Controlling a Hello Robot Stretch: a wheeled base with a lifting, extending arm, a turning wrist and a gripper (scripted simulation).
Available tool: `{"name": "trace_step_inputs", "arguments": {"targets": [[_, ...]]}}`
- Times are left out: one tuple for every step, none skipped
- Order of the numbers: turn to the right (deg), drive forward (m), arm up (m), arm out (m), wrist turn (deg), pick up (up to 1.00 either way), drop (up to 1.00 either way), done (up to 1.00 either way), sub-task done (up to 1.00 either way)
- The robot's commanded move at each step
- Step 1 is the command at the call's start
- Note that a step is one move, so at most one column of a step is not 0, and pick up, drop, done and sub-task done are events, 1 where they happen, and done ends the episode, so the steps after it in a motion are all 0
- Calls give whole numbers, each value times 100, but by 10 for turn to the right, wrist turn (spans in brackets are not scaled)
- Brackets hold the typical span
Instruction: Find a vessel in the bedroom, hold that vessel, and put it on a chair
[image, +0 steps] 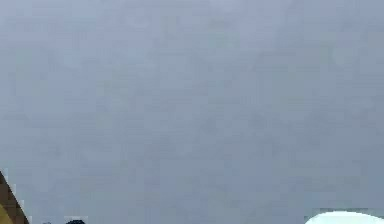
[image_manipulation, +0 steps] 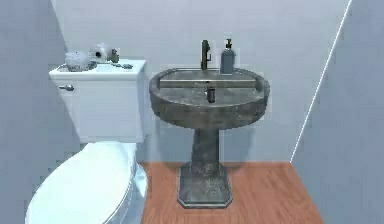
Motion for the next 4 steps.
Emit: {"name": "trace_step_inputs", "arguments": {"targets": [[-450, 0, 0, 0, 0, 0, 0, 0, 0], [-450, 0, 0, 0, 0, 0, 0, 0, 0], [-420, 0, 0, 0, 0, 0, 0, 0, 0], [0, 40, 0, 0, 0, 0, 0, 0, 0]]}}
